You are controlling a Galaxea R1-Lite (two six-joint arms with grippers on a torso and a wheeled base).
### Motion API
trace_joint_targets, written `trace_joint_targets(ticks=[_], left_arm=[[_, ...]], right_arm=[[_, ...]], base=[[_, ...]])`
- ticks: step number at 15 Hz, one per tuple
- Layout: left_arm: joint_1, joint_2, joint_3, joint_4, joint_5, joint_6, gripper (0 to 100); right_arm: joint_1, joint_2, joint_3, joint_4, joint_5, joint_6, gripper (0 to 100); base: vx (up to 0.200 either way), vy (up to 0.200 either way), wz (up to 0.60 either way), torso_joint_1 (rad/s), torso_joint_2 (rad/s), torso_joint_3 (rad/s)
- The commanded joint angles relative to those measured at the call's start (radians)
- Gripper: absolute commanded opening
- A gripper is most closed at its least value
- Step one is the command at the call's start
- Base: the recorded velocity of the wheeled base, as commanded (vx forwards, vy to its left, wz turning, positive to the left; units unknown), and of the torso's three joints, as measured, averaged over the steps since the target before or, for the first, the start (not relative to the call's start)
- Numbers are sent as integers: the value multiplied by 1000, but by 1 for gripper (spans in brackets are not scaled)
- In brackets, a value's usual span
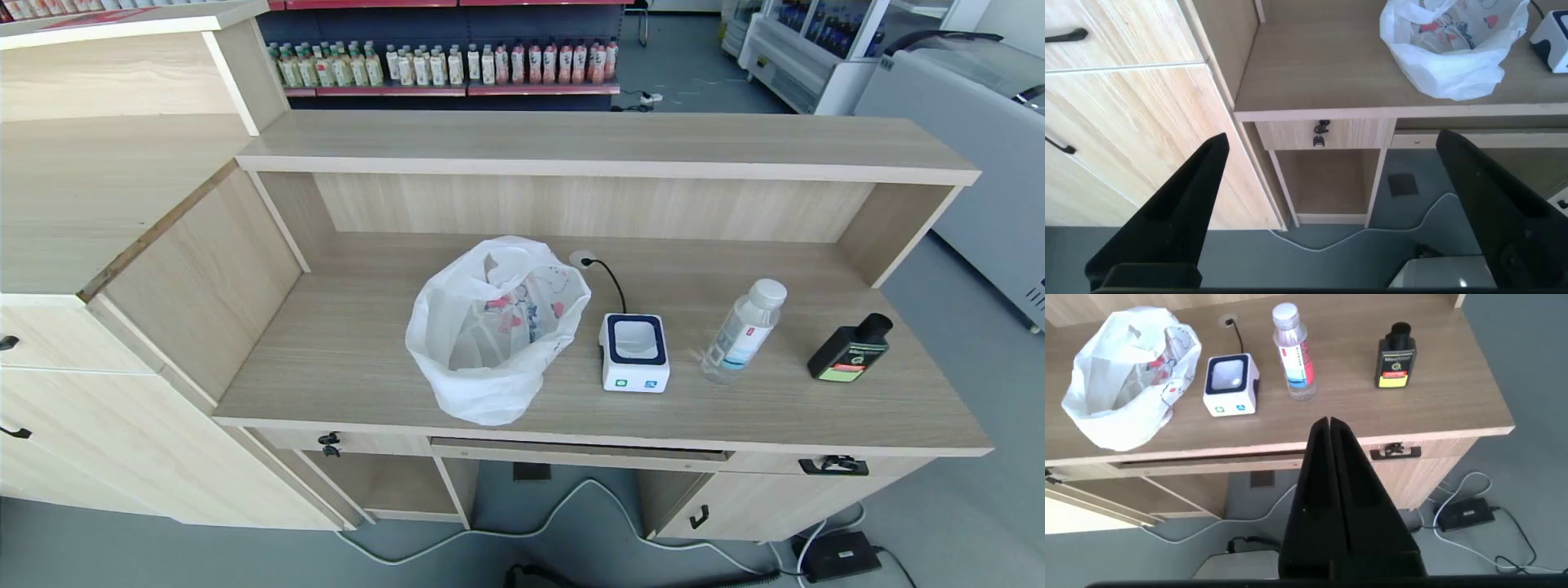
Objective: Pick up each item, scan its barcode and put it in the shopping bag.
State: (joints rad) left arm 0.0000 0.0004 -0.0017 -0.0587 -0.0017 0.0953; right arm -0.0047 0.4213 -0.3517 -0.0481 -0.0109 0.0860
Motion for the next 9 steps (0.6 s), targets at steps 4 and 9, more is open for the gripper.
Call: trace_joint_targets(ticks=[4,9], left_arm=[[0,0,0,-1,0,0,100],[0,0,0,0,0,0,100]], right_arm=[[-57,786,-76,-512,5,-64,100],[-98,1148,59,-888,0,-123,100]], base=[[0,0,0,0,0,0],[0,0,0,0,0,0]])
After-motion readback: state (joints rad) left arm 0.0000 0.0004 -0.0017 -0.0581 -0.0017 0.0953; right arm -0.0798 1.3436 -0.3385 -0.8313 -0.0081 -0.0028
